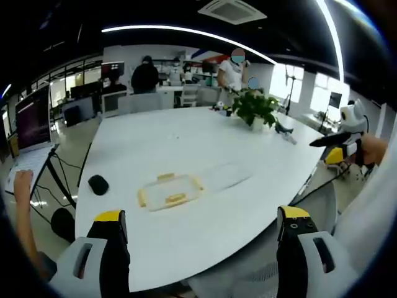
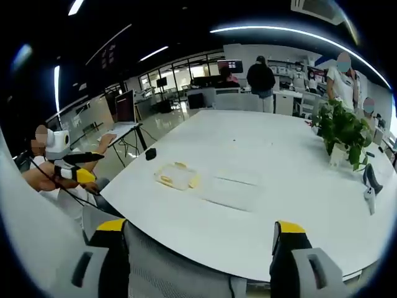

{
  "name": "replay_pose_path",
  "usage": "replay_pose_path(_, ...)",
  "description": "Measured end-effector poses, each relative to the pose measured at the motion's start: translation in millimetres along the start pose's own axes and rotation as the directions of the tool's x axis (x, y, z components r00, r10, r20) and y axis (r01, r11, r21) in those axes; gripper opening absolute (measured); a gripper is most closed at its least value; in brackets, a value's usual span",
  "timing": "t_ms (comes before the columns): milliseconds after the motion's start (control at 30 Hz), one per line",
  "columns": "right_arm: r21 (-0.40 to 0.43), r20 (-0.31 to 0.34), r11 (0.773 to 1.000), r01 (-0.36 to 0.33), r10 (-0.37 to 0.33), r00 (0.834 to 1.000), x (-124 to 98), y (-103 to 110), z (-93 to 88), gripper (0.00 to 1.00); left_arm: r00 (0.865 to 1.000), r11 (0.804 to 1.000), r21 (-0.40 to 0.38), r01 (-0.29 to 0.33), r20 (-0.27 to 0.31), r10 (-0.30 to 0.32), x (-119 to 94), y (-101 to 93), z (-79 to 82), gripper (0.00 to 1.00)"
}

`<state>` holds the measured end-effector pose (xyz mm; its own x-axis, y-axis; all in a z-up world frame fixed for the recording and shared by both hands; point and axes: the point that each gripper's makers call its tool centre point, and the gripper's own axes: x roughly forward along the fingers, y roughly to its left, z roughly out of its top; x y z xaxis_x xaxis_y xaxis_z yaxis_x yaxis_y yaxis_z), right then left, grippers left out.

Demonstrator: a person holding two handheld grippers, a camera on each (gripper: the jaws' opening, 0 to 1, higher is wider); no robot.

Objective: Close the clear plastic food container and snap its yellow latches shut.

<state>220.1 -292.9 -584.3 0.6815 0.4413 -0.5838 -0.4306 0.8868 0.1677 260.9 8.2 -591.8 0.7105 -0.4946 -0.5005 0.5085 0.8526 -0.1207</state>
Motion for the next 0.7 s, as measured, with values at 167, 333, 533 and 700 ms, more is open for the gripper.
replay_pose_path(167, 0.001, 0.008, 1.000, 0.000, 0.000, 1.000, 0, 1, 0.4, 0.96, 1.000, 1.000, -0.007, 0.001, 0.003, -0.001, -1, -1.7, -2.2, 0.99)
replay_pose_path(333, -0.002, 0.010, 1.000, -0.002, 0.002, 1.000, 1, 2, -0.5, 0.96, 1.000, 1.000, -0.004, 0.003, 0.011, -0.002, -1, -4.0, -0.7, 0.99)
replay_pose_path(533, 0.000, 0.015, 1.000, 0.003, -0.003, 1.000, 0, 2, -0.3, 0.96, 1.000, 1.000, 0.003, 0.002, 0.008, -0.002, -1, -5.6, -2.5, 0.99)
replay_pose_path(700, 0.000, 0.022, 1.000, 0.005, -0.005, 1.000, 0, 2, -0.3, 0.96, 1.000, 1.000, 0.006, 0.016, 0.013, -0.016, -1, -8.3, -1.2, 0.99)
